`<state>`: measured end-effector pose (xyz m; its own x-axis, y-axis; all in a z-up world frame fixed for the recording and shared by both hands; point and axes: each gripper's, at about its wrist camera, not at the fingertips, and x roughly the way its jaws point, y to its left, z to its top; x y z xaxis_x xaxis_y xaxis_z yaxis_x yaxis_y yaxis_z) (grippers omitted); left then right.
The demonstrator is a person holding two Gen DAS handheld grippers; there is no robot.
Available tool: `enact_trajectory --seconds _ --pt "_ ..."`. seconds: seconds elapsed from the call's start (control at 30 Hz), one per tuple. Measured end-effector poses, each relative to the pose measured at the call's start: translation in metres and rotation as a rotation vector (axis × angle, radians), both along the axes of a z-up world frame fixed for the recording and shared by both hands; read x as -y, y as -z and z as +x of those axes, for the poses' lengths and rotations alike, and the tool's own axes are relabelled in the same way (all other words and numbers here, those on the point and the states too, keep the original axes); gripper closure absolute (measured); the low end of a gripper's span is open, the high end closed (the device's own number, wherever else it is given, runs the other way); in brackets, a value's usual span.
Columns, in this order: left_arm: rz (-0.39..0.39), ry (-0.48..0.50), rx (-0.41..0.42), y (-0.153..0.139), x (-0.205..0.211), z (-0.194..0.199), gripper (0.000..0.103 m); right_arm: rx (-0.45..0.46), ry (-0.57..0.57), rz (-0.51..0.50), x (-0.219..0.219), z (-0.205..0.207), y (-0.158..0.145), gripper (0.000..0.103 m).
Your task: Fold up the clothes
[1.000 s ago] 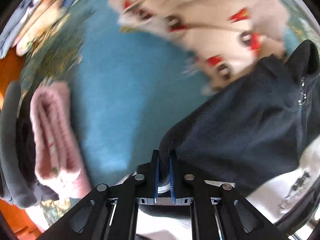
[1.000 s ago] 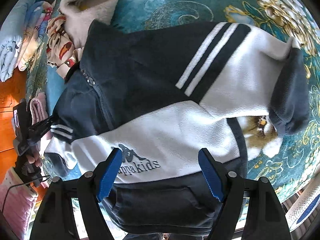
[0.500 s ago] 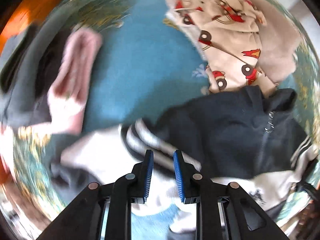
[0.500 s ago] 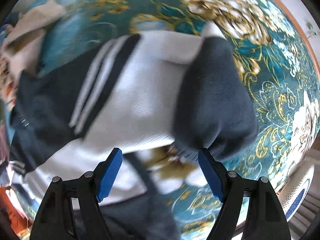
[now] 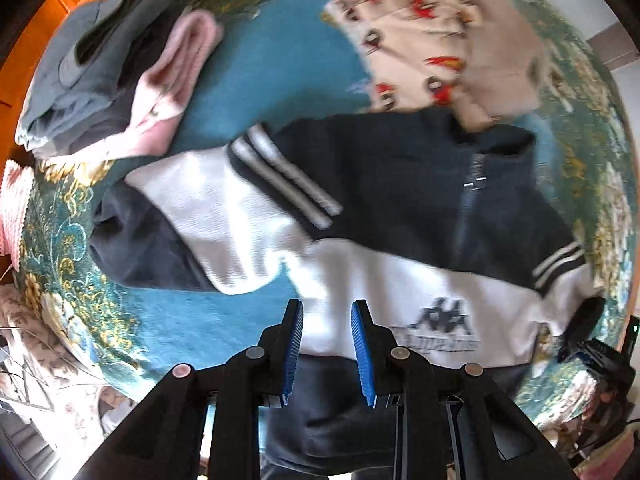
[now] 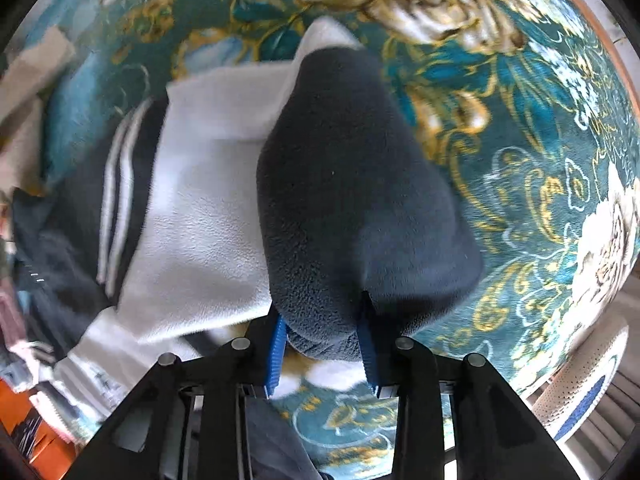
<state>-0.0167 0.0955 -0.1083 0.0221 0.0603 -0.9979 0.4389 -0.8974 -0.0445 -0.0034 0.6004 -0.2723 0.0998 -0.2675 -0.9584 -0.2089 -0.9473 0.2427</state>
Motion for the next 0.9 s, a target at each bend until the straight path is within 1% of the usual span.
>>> enact_trajectory --seconds 0.13,0.2,0.3,0.33,0.37,0.5,0.6,0.67,0.8,0.9 --pt "-0.005 -0.023 -0.037 -0.020 0.001 -0.002 0.075 -0.037 0.039 -0.162 -0.025 0.004 -0.034 0.072" --pt "-0.008 -0.035 -0.056 -0.030 0.002 -0.002 0.073 -0.067 0.028 -0.263 -0.023 0.002 -0.058 0.072" --pt "-0.012 -0.053 -0.084 -0.045 0.003 -0.004 0.065 -0.114 0.005 -0.416 -0.020 -0.001 -0.095 0.072" --pt "-0.014 -0.058 -0.093 -0.050 0.003 -0.004 0.063 -0.134 -0.030 -0.463 0.000 -0.006 -0.111 0.072" --pt "-0.015 -0.064 -0.102 -0.055 0.003 -0.004 0.063 -0.147 -0.058 -0.491 0.011 -0.009 -0.120 0.072" --pt "-0.026 -0.137 -0.098 -0.058 0.026 0.013 0.063 -0.170 -0.216 -0.597 0.076 -0.009 -0.144 0.072" --pt "-0.019 -0.209 -0.111 -0.060 0.048 0.029 0.063 -0.133 -0.283 -0.660 0.127 -0.004 -0.148 0.072" --pt "-0.014 -0.259 -0.120 -0.059 0.064 0.041 0.062 -0.112 -0.329 -0.671 0.162 0.000 -0.149 0.072" --pt "0.027 -0.388 -0.120 -0.048 0.101 0.067 0.060 -0.047 -0.364 -0.714 0.242 -0.002 -0.141 0.072" --pt "0.071 -0.494 -0.117 -0.035 0.131 0.089 0.059 -0.001 -0.416 -0.696 0.298 0.000 -0.136 0.072"
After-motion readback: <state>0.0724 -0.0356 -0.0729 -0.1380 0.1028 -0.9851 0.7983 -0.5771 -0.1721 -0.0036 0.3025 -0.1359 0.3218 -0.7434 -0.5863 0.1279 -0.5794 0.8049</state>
